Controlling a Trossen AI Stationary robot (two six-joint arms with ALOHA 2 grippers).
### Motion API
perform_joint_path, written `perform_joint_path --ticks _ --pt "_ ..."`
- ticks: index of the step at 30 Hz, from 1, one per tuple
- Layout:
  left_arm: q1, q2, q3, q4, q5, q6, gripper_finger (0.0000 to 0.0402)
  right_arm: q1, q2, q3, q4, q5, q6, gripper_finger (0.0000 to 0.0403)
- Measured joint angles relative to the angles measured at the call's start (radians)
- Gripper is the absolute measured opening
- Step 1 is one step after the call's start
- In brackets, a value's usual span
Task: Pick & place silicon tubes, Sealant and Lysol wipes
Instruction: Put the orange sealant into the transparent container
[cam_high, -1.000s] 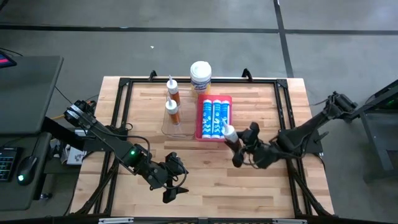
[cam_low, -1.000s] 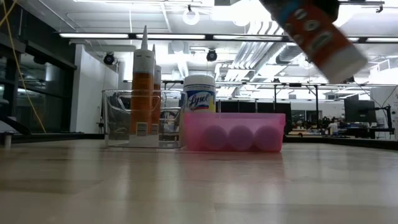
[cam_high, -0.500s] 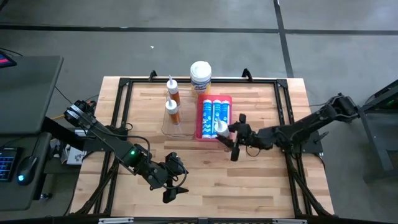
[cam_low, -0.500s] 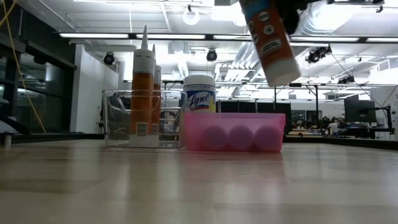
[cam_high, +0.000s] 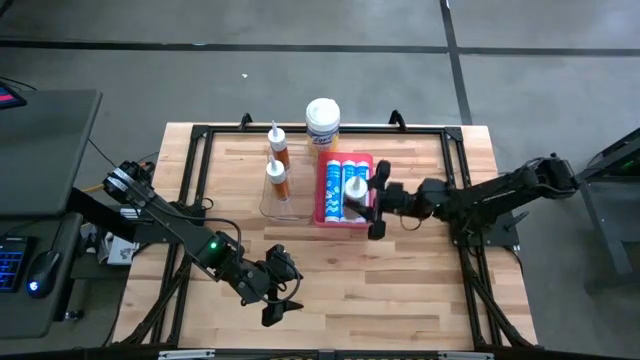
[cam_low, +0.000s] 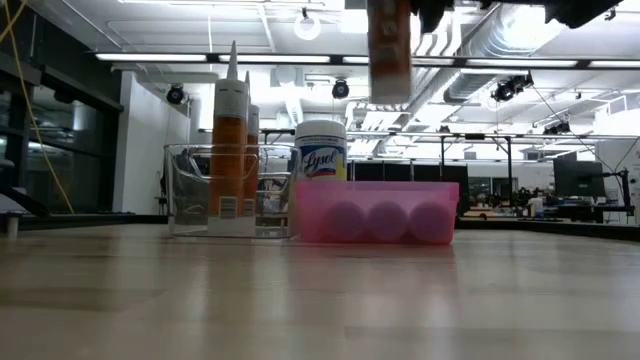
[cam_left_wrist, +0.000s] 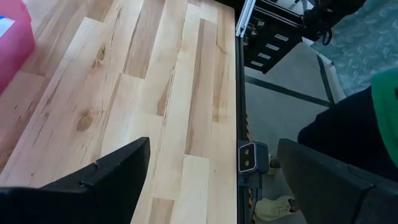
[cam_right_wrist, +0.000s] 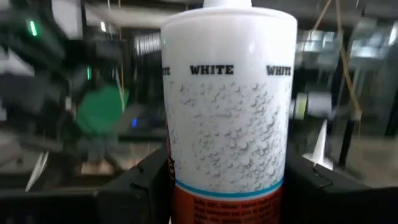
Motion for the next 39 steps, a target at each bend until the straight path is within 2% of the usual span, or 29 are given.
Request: perform_joint_path --ticks 4,12,20,24,31,39 --pt "0.000 0.000 0.000 0.000 0.000 0.000 0.0346 -0.043 0.024 -0.034 0.131 -0.030 -0.029 0.0199" --pt "0.000 0.000 0.000 0.000 0.000 0.000 0.0346 -0.117 0.093 -0.138 0.369 -0.067 0.078 0.0198" --pt "0.000 0.000 0.000 0.000 0.000 0.000 0.0346 -0.196 0.190 -0.163 0.447 -0.184 0.138 0.0198" --pt "0.000 0.000 0.000 0.000 0.000 0.000 0.0346 -0.227 0.244 -0.163 0.493 -0.189 0.136 0.0198" --pt "0.000 0.000 0.000 0.000 0.000 0.000 0.0346 -0.287 0.342 -0.086 0.486 -0.267 0.133 0.0198" --pt "0.000 0.000 0.000 0.001 0.000 0.000 0.0346 -0.339 0.448 0.069 0.440 -0.352 0.122 0.0198"
